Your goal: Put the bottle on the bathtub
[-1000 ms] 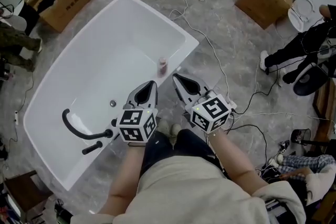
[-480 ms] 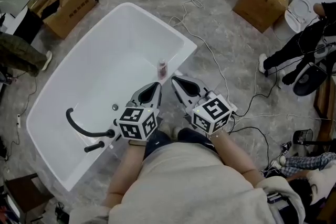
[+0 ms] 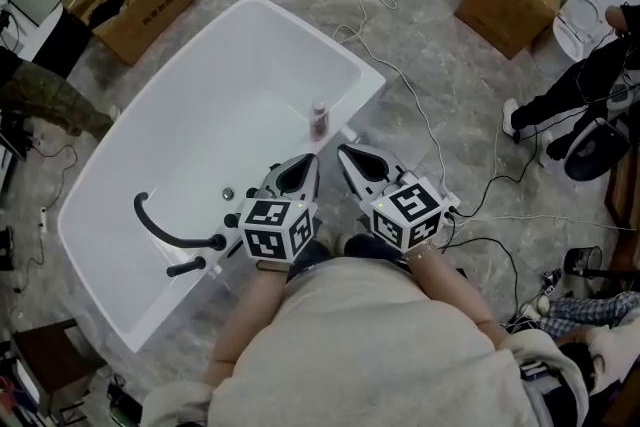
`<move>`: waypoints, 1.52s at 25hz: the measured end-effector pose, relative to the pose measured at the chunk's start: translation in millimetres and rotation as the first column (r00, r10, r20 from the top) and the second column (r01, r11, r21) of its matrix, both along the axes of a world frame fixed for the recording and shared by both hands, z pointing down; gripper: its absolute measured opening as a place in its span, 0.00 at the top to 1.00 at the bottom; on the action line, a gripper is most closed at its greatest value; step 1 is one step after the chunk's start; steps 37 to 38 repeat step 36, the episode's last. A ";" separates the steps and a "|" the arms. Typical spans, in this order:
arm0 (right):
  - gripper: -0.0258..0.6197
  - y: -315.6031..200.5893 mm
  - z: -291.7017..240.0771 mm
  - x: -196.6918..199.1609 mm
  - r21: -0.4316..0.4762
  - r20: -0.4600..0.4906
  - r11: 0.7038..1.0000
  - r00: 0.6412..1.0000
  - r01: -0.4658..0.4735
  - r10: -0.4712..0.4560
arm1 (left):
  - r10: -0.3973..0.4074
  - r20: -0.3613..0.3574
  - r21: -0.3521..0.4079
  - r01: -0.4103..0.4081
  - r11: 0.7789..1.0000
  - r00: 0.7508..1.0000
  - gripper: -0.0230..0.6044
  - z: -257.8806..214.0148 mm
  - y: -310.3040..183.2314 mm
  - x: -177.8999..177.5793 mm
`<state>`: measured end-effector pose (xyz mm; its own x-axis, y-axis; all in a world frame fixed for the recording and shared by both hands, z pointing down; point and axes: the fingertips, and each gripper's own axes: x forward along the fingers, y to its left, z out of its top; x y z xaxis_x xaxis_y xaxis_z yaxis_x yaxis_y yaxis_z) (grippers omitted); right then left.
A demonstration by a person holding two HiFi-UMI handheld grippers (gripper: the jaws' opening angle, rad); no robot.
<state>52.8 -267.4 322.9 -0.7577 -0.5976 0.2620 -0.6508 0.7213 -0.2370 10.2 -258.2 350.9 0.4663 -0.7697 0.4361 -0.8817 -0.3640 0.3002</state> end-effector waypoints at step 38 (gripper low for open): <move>0.96 12.4 2.8 -1.3 0.004 -0.046 1.000 0.999 0.015 -0.014 | 0.008 0.029 -0.025 -0.007 1.000 1.000 0.95 7.2 14.8 3.8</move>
